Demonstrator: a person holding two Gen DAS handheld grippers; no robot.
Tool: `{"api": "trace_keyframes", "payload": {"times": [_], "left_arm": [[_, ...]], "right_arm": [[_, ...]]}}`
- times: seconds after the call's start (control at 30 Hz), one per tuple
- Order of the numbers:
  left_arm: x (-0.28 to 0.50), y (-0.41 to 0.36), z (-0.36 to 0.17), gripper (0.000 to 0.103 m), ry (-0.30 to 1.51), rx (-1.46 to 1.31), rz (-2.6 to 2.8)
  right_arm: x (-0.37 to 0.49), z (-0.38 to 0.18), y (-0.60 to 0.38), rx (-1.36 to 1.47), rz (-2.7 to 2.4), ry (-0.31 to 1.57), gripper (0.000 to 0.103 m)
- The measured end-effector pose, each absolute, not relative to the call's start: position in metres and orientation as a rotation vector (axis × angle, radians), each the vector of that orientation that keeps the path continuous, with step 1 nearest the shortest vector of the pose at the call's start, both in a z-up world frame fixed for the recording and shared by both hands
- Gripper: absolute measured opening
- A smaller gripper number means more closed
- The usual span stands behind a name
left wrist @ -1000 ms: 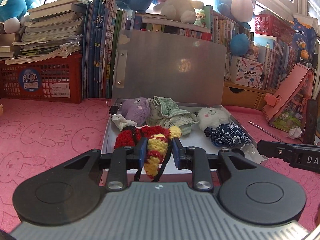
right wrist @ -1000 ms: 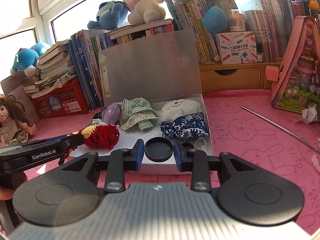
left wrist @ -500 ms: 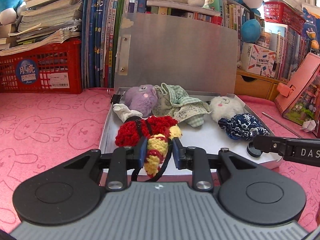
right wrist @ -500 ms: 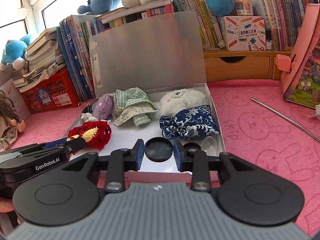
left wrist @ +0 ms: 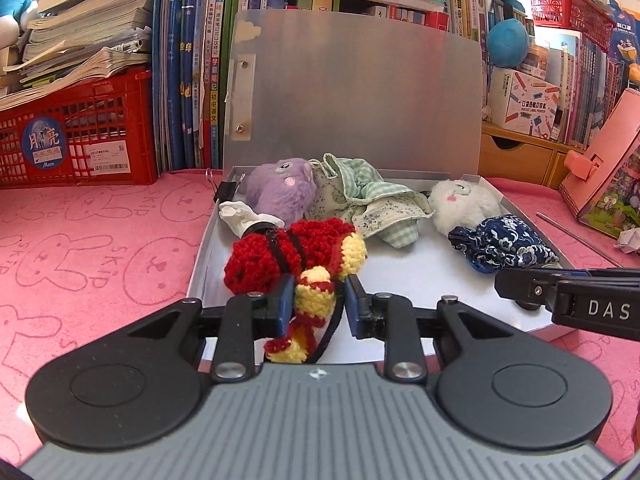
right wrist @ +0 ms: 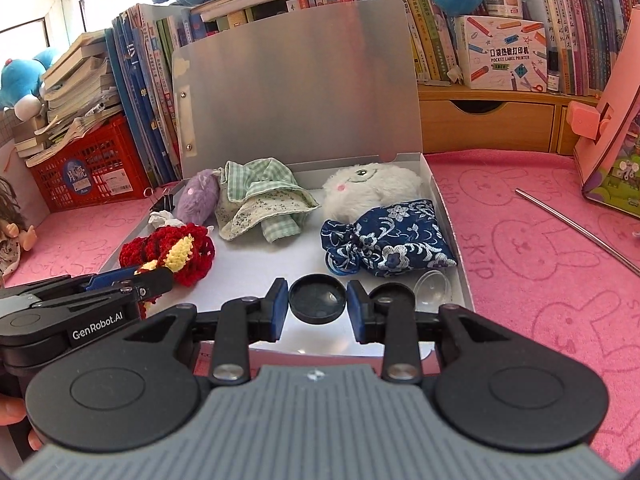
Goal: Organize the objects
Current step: 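Carry the knitted strip with the left tool while the right tool carries the lid into the box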
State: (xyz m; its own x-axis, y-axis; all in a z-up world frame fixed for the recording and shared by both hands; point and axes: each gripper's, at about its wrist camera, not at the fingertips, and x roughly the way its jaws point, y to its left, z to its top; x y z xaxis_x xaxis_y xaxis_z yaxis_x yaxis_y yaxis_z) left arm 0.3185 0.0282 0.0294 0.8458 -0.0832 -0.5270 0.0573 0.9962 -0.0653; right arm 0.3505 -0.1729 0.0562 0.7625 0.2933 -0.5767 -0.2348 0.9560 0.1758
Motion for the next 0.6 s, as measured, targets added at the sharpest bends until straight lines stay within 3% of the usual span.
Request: {"api": "trace_keyframes", "payload": {"times": [0.6], "left_arm": [[0.349,0.02,0.021,0.032,0.572,-0.033,-0.084]], "right_arm": [[0.374,0.05,-0.155,0.087,0.297,0.657,0.037]]}}
